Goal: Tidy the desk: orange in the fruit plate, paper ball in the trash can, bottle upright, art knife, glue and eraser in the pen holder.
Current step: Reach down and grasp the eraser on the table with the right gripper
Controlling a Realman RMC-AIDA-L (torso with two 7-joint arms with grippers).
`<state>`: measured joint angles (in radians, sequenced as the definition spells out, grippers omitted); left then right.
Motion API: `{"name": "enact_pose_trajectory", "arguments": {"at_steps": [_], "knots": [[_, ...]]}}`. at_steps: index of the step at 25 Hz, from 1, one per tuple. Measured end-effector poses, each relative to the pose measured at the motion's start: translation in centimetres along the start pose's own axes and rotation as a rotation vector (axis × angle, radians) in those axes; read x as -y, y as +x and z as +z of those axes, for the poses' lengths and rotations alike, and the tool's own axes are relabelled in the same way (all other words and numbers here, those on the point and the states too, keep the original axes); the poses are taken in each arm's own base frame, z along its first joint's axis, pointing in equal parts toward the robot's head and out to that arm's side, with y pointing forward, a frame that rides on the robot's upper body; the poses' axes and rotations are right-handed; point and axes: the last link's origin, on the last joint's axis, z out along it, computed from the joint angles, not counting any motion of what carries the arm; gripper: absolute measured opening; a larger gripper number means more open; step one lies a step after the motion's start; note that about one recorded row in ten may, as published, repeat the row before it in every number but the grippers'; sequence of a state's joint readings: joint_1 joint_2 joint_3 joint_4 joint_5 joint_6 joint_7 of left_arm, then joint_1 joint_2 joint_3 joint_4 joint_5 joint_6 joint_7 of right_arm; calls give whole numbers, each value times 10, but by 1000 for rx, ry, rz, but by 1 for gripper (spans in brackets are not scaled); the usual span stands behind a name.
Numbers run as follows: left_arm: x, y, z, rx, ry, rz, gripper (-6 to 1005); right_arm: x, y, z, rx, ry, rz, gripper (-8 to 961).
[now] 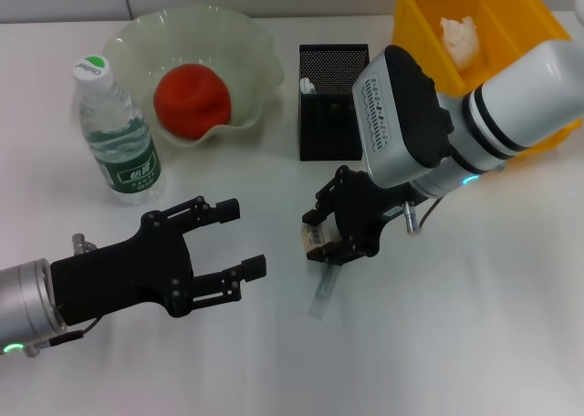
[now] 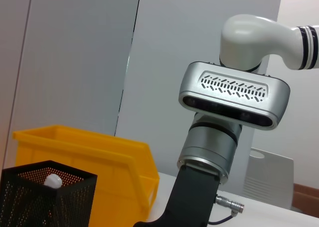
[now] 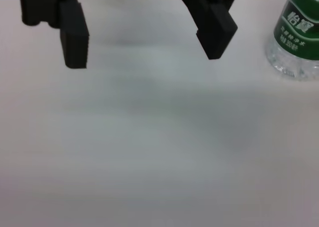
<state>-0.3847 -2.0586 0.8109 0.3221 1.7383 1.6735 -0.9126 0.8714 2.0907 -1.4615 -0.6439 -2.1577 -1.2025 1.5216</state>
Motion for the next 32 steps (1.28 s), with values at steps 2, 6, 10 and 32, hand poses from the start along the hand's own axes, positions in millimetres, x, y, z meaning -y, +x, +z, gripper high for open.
{"name": "enact_pose_trajectory", "arguments": {"at_steps": [2,6,10,32], "knots": [[0,0,0,0,-1,0,802,1,1,1,-2,11,2,484],[0,0,0,0,-2,0,802,2,2,1,-5,18,4,483],[0,0,1,-1,-2,0,802,2,2,1,-4,21,1,480],[-1,2,1,-10,-12,4,802,2,3,2,-7,22,6,437]]}}
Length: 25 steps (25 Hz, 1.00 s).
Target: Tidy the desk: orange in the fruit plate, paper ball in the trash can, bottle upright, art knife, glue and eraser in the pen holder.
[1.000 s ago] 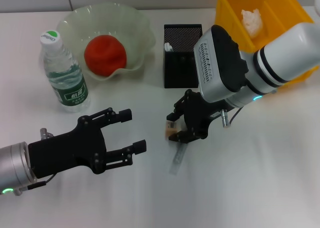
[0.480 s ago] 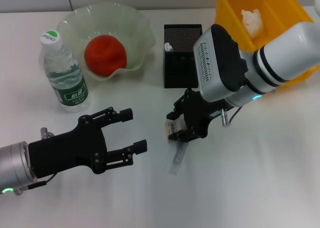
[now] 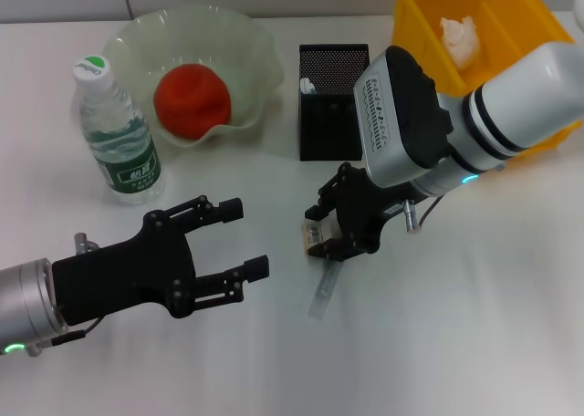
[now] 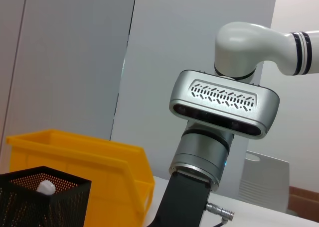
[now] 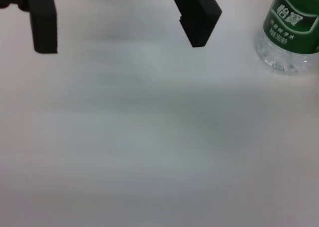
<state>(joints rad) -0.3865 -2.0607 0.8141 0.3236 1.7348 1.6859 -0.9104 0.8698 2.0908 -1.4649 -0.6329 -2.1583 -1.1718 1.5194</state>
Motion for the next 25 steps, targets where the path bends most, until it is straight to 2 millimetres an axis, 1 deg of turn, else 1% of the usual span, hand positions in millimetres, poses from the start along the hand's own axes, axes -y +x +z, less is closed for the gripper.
{"name": "enact_pose_trajectory", "arguments": {"at_steps": [16,21,23,25], "knots": [[-1,-2,0,2,2,-3,801,-1,1,0,8,0,8,397],[-1,-2,-1,3,8,-3,801,-2,0,-8,50,20,16,393],[0,-2,-1,2,12,-3,801,-6,1,-18,96,34,26,392],[0,-2,-1,1,15,-3,801,-7,2,-21,114,39,37,392]]}}
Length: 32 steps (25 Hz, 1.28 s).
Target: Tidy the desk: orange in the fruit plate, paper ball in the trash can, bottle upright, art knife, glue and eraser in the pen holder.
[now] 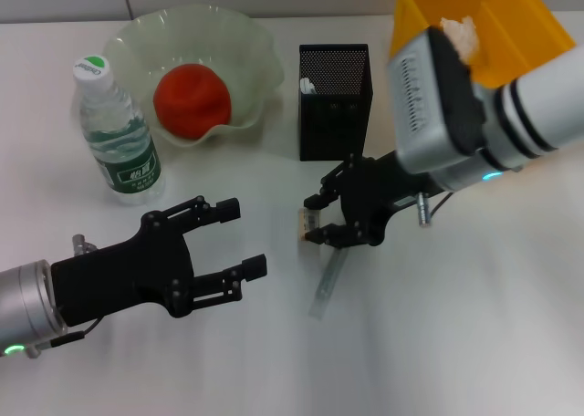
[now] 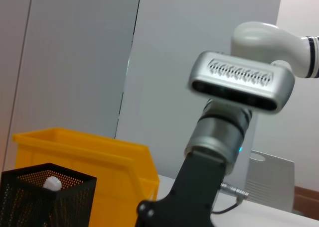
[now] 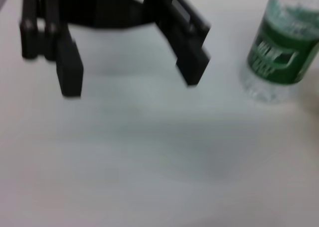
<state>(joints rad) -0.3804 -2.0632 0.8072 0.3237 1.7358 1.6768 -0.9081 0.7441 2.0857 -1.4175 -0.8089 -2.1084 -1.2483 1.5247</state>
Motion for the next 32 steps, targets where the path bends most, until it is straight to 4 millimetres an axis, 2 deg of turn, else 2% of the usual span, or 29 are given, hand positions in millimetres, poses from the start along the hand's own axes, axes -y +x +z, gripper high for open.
{"name": "enact_pose_trajectory", "arguments": {"at_steps": [10,15,18,23,27,32], "knots": [[5,-1,0,4,36,-1,801,-13,22,-49,357,103,96,381],[6,0,0,-8,50,-5,801,-26,36,-66,528,165,114,380],[8,1,0,-24,64,-8,801,-28,46,-74,594,226,139,380],[8,3,2,-45,73,-15,801,-23,61,-92,710,357,204,380],[8,3,2,-50,73,-17,801,-17,64,-98,738,398,230,379],[6,3,4,-54,66,-23,801,4,58,-96,732,432,280,379]]}}
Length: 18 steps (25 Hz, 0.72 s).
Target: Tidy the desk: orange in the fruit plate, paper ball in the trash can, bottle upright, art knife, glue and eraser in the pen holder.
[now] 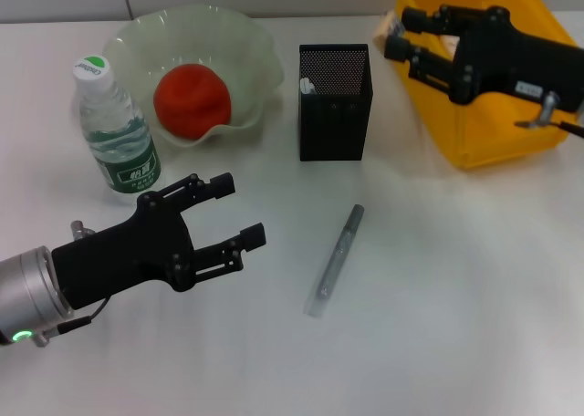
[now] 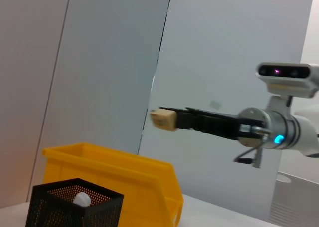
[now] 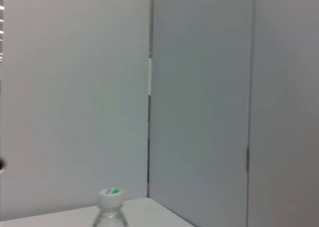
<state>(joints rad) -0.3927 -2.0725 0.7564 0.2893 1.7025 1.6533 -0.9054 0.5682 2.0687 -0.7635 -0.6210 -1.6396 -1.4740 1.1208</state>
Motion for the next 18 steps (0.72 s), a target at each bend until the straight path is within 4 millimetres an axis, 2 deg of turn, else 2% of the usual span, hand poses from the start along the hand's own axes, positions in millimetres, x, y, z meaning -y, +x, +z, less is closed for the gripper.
{"name": "enact_pose_trajectory", "arguments": {"at_steps": [8,18], "knots": [[-2,-1,1,-3,-8,1,801,21,3,29,-117,64,37,380],[0,-4,-2,0,28,5,801,21,12,44,-206,55,42,386]]}}
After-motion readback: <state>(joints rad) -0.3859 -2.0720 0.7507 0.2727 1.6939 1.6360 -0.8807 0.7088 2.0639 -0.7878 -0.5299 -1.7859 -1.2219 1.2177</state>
